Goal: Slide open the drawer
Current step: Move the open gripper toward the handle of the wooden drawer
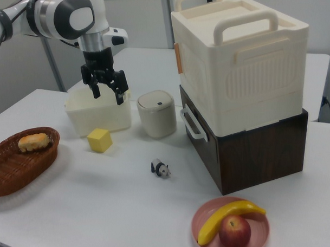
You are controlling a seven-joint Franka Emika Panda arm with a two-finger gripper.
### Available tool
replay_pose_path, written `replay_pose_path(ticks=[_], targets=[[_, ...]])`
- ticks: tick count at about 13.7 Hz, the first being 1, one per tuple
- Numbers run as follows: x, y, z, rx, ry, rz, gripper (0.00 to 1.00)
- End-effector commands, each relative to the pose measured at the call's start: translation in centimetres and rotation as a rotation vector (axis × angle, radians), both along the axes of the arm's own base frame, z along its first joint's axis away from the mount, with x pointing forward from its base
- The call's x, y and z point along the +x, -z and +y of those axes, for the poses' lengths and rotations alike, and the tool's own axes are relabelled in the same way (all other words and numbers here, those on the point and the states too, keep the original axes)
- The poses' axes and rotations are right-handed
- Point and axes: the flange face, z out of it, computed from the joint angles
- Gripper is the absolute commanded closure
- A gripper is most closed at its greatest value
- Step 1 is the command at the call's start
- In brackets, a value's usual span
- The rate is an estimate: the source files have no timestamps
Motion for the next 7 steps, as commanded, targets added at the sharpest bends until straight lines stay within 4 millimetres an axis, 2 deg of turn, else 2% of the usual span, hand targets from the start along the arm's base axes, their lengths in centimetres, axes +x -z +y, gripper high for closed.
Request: replay_pose_path(ticks=[1,3,7], targets=[[-1.42,-0.19,-0.05,0.006,0.002,0.050,0.00],[-1.48,-0.27,-0.17,0.004,-0.003,0.050,0.00],[-1.79,0.01,-0.36,-0.008,-0.118,0.075,0.00]])
